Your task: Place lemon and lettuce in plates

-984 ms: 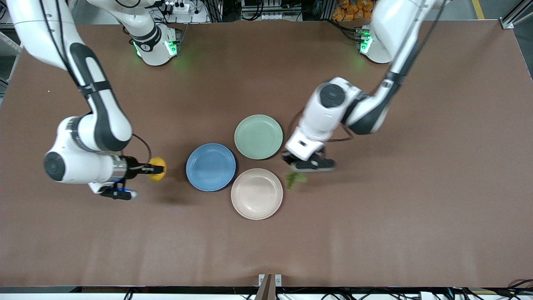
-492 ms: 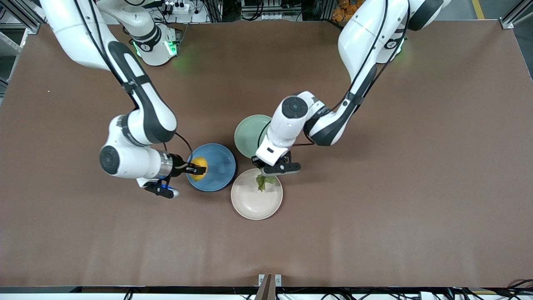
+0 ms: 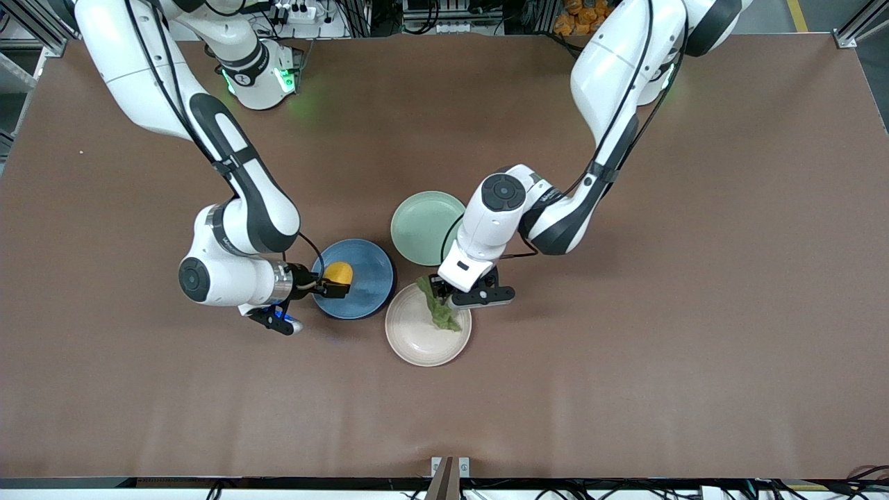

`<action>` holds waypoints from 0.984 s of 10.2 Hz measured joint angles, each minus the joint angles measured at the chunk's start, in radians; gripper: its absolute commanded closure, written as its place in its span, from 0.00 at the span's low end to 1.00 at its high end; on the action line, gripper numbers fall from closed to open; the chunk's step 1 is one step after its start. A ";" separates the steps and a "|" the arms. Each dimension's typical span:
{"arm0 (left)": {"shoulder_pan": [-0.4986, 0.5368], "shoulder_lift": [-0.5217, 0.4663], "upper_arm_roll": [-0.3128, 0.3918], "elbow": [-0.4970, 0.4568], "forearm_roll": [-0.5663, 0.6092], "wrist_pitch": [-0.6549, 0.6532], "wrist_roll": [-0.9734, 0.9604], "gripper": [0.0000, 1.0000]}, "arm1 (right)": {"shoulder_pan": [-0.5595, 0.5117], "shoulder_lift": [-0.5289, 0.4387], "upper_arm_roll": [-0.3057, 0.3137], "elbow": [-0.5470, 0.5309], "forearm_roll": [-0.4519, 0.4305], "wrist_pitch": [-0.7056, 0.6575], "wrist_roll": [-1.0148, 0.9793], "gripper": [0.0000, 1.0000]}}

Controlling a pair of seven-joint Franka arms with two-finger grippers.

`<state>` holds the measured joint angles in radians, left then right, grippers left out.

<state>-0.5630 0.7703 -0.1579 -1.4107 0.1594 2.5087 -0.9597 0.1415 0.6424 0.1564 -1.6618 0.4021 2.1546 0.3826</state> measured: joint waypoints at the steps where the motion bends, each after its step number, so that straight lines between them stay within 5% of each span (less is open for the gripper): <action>1: 0.006 -0.052 0.005 0.010 0.006 -0.081 0.014 0.00 | -0.003 -0.001 -0.001 0.021 0.001 -0.003 0.000 0.00; 3: 0.046 -0.197 0.007 0.017 0.008 -0.312 0.097 0.00 | -0.030 -0.014 -0.007 0.102 -0.005 -0.120 -0.001 0.00; 6: 0.158 -0.427 0.006 0.017 0.003 -0.677 0.278 0.00 | -0.104 -0.095 -0.052 0.308 -0.258 -0.456 -0.129 0.00; 10: 0.314 -0.640 0.007 0.014 -0.052 -0.926 0.445 0.00 | -0.109 -0.308 -0.222 0.341 -0.344 -0.623 -0.396 0.00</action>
<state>-0.2487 0.1302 -0.1510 -1.3966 0.1072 1.5823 -0.5150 0.0323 0.3348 -0.0658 -1.3212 0.0578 1.5317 -0.0133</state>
